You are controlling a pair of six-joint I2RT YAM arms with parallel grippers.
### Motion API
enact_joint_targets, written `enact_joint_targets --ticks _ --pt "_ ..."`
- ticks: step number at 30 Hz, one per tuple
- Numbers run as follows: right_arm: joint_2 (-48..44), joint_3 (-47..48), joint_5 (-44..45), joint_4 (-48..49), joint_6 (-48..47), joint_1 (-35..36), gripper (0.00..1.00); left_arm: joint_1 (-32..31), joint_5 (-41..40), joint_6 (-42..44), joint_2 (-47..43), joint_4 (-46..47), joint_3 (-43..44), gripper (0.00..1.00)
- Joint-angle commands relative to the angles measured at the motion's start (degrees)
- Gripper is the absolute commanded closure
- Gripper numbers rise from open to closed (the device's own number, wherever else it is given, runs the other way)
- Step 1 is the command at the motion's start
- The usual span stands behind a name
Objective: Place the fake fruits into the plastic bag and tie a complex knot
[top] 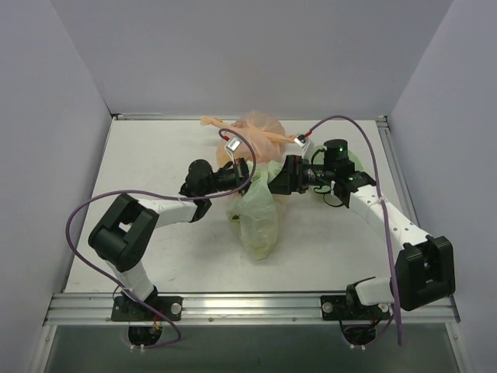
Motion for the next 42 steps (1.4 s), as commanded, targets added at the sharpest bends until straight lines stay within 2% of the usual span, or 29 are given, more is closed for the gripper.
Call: enact_joint_targets --ticks 1,3,4,7,9,11,15,18,30,35,39,42 --pt "-2.67 2.7 -1.65 -9.44 -5.85 -2.56 0.15 0.25 0.12 0.25 -1.36 4.84 2.76 1.0" --pt "-3.11 2.87 -2.27 -11.29 -5.77 -3.97 0.19 0.16 0.38 0.25 -1.27 4.66 3.11 1.0" --pt "-3.98 2.79 -2.44 -11.3 -5.59 -4.5 0.27 0.16 0.47 0.25 -1.27 4.66 3.11 1.0" --pt "-5.04 2.52 -1.48 -10.08 -4.28 -5.56 0.42 0.07 0.38 0.25 -1.0 4.66 3.11 1.0" --pt "-4.96 2.0 -0.96 -7.36 -1.82 -5.56 0.46 -0.02 0.47 0.17 -0.74 4.84 3.2 1.0" --pt "-4.08 1.38 -0.86 -3.05 0.91 -5.56 0.53 -0.02 0.64 -0.01 -0.65 4.92 3.37 1.0" --pt "-1.63 -0.2 -1.39 4.95 6.0 -4.95 0.58 -0.28 0.12 -0.36 -0.13 5.01 4.51 1.0" --pt "-1.09 -1.17 -2.1 7.77 7.07 -3.2 0.58 -0.46 -0.41 -0.71 0.31 5.01 5.57 1.0" --pt "-0.21 -3.81 -2.71 8.21 5.31 2.96 0.55 -1.42 -2.96 -2.21 2.07 6.42 8.03 1.0" --pt "3.21 -2.76 -3.41 13.66 7.85 3.58 0.54 -3.09 -2.52 -3.0 2.51 8.0 6.8 1.0" --pt "4.36 -0.03 -4.9 13.14 6.2 1.66 0.44 -3.27 -0.95 -2.73 1.37 8.18 3.82 1.0" --pt "3.22 2.17 -6.22 5.43 0.25 0.51 0.37 -3.18 0.46 -2.82 0.76 8.61 1.18 1.0"
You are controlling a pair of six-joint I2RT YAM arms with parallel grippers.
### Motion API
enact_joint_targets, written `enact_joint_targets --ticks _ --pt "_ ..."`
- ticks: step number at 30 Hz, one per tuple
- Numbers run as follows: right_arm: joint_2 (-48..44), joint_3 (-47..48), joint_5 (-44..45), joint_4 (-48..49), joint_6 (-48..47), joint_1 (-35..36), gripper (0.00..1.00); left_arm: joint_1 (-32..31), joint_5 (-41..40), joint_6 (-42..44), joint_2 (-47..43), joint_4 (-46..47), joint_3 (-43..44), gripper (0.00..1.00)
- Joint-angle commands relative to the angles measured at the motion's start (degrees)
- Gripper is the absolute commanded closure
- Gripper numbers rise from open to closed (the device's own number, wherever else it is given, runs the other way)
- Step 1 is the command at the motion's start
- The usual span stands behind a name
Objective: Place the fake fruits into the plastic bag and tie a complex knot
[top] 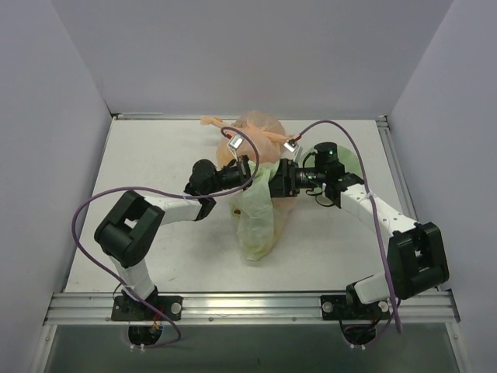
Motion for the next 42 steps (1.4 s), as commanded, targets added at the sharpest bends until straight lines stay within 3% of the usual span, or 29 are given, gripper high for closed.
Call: enact_joint_targets --ticks 1,3,8,11,12,13,16,21,27,42 --pt "-2.07 5.32 -1.22 -7.62 -7.43 -1.61 0.34 -1.98 3.68 -0.46 -2.04 5.62 -2.36 1.0" --pt "-3.57 6.63 -1.31 -13.01 -12.95 -1.88 0.29 -1.98 4.03 -0.46 -2.39 5.71 -2.72 1.0" --pt "-9.1 6.73 -1.75 -24.71 -16.76 -4.51 0.21 -2.07 4.3 -0.37 -2.04 6.06 -1.76 1.0" --pt "-11.74 6.64 -2.45 -28.32 -17.64 -7.66 0.25 -2.15 4.47 -0.37 -1.87 5.71 -1.32 1.0" --pt "-13.4 6.47 -2.71 -30.33 -18.17 -9.94 0.39 -2.33 4.65 -0.29 -1.78 5.45 -1.05 1.0" --pt "-13.42 6.46 -2.72 -31.05 -18.17 -9.97 0.39 -2.33 4.65 -0.28 -1.78 5.45 -1.05 1.0" --pt "-14.64 5.5 -2.81 -31.84 -18.96 -11.72 0.53 -2.51 4.74 -0.02 -1.69 5.1 -0.97 1.0" --pt "-13.78 4.79 -1.05 -30.53 -21.86 -12.07 0.63 -2.77 4.82 -0.11 -1.6 5.1 -0.79 1.0" --pt "-10.09 6.98 -1.66 -29.74 -25.11 -11.99 0.63 -2.86 5.09 -0.11 -1.52 5.01 -0.44 1.0" --pt "-7.35 7.7 -6.14 -24.2 -22.48 -10.84 0.63 -3.21 4.82 -0.28 -1.16 5.71 -0.35 1.0"
